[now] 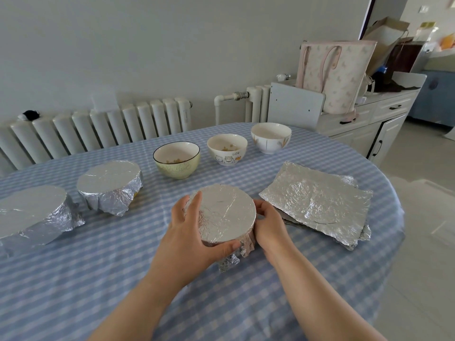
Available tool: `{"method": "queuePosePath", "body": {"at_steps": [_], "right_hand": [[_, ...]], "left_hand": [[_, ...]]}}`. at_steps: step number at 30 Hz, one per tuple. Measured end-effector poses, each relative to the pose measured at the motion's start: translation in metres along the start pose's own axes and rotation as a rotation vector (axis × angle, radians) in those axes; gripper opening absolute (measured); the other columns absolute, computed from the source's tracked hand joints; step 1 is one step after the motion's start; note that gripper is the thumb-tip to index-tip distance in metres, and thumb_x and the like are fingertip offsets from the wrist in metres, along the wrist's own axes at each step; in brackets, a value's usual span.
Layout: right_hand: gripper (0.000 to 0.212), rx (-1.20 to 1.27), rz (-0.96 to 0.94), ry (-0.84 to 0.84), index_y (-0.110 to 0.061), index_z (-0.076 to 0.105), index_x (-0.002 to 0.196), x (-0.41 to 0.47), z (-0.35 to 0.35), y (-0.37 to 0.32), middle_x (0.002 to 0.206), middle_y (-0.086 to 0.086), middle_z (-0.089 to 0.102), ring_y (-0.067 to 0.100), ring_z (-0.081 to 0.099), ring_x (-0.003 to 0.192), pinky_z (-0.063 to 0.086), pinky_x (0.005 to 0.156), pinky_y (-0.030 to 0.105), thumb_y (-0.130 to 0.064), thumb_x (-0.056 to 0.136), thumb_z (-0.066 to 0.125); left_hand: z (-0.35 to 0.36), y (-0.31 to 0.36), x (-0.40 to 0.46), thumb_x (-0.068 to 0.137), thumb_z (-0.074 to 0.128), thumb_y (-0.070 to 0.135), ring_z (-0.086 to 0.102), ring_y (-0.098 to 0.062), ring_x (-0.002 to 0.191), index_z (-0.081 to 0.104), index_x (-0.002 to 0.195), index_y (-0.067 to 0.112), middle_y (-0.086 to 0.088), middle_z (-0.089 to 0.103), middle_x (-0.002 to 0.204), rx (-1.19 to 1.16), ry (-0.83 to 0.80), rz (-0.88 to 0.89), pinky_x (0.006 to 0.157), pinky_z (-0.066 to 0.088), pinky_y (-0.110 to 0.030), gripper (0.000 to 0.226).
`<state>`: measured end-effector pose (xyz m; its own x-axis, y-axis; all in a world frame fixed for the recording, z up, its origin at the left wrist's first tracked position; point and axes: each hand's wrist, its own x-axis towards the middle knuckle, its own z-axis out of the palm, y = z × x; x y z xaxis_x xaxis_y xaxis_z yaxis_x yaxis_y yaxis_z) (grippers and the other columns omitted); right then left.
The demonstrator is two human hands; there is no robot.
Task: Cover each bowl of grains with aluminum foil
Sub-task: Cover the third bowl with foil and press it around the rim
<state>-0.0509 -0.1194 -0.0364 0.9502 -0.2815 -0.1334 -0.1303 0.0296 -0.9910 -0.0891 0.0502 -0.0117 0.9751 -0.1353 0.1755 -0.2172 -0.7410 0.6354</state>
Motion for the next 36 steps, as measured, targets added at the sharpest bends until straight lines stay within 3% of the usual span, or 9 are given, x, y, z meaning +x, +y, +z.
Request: {"method": "queuePosePath", "body": {"at_steps": [3, 7, 11, 15, 20, 23, 29, 33, 36], "right_hand": [[0.035, -0.139, -0.047, 0.041, -0.019, 0.061, 0.105, 0.004, -0.005, 0.0, 0.097, -0.002, 0.068, 0.009, 0.062, 0.081, 0.046, 0.059, 0.015, 0.003, 0.09, 0.039], [0.044, 0.053, -0.246, 0.201, -0.019, 0.06, 0.11, -0.004, -0.013, 0.0, 0.115, 0.003, 0.067, 0.006, 0.065, 0.098, 0.052, 0.09, 0.029, 0.011, 0.093, 0.032], [0.033, 0.121, -0.354, 0.081, -0.026, 0.061, 0.11, -0.028, -0.006, -0.003, 0.118, -0.005, 0.067, 0.004, 0.061, 0.114, 0.044, 0.1, 0.022, -0.002, 0.101, 0.039], [0.03, 0.089, -0.336, 0.032, -0.023, 0.056, 0.121, -0.031, -0.002, -0.006, 0.124, -0.007, 0.063, -0.006, 0.055, 0.115, 0.039, 0.094, 0.006, -0.007, 0.102, 0.038], [0.033, 0.066, -0.32, 0.055, -0.016, 0.055, 0.128, -0.03, 0.001, -0.003, 0.127, -0.006, 0.061, 0.0, 0.054, 0.119, 0.038, 0.1, 0.012, -0.005, 0.101, 0.039], [0.033, 0.069, -0.3, 0.069, -0.02, 0.055, 0.127, -0.032, 0.005, -0.001, 0.125, -0.01, 0.061, 0.002, 0.053, 0.119, 0.039, 0.102, 0.02, -0.008, 0.098, 0.044], [0.028, 0.061, -0.198, 0.01, -0.023, 0.053, 0.126, -0.034, 0.011, -0.004, 0.108, -0.012, 0.063, -0.006, 0.059, 0.092, 0.044, 0.072, 0.009, -0.022, 0.1, 0.043], [0.033, 0.075, -0.049, -0.066, -0.023, 0.062, 0.116, -0.022, 0.01, -0.002, 0.107, -0.002, 0.071, 0.013, 0.067, 0.098, 0.051, 0.078, 0.03, -0.042, 0.1, 0.041], [0.051, 0.179, 0.054, -0.132, -0.019, 0.066, 0.11, -0.018, 0.005, -0.002, 0.088, -0.006, 0.075, 0.01, 0.071, 0.087, 0.054, 0.074, 0.028, -0.057, 0.098, 0.033]], "left_hand": [[-0.001, 0.0, 0.0, 0.047, 0.06, 0.086, 0.03, -0.011, 0.137, 0.0, 0.153, 0.034, 0.013, 0.003, 0.155, 0.013, 0.005, -0.001, 0.103, 0.035, -0.03, 0.132], [0.0, -0.001, 0.0, 0.045, 0.057, 0.089, 0.031, -0.012, 0.138, -0.001, 0.152, 0.034, 0.013, 0.003, 0.155, 0.022, -0.002, -0.007, 0.103, 0.037, -0.031, 0.133], [0.001, -0.003, 0.001, 0.049, 0.061, 0.085, 0.032, -0.012, 0.137, -0.001, 0.152, 0.035, 0.014, 0.002, 0.155, 0.022, 0.001, -0.01, 0.101, 0.038, -0.03, 0.131], [0.002, -0.003, 0.001, 0.053, 0.066, 0.081, 0.032, -0.012, 0.137, -0.001, 0.152, 0.036, 0.015, 0.001, 0.155, 0.02, 0.003, -0.006, 0.096, 0.035, -0.025, 0.128], [0.003, -0.003, 0.002, 0.054, 0.068, 0.079, 0.031, -0.012, 0.138, 0.0, 0.152, 0.035, 0.015, 0.001, 0.155, 0.03, 0.008, -0.011, 0.1, 0.037, -0.028, 0.127], [0.004, -0.003, 0.002, 0.053, 0.067, 0.081, 0.031, -0.013, 0.139, 0.0, 0.152, 0.035, 0.015, 0.001, 0.155, 0.03, 0.008, -0.02, 0.102, 0.038, -0.031, 0.128], [0.007, -0.001, -0.001, 0.038, 0.052, 0.095, 0.032, -0.016, 0.139, 0.005, 0.152, 0.034, 0.011, 0.005, 0.157, 0.032, 0.053, -0.044, 0.102, 0.045, -0.039, 0.137], [0.008, 0.004, -0.005, 0.037, 0.047, 0.098, 0.024, -0.023, 0.145, -0.002, 0.152, 0.035, 0.006, -0.004, 0.16, 0.08, 0.041, -0.068, 0.107, 0.039, -0.043, 0.14], [0.007, 0.004, -0.005, 0.039, 0.046, 0.097, 0.019, -0.025, 0.147, -0.008, 0.152, 0.036, 0.004, -0.015, 0.161, 0.108, 0.006, -0.079, 0.111, 0.034, -0.044, 0.14]]}}
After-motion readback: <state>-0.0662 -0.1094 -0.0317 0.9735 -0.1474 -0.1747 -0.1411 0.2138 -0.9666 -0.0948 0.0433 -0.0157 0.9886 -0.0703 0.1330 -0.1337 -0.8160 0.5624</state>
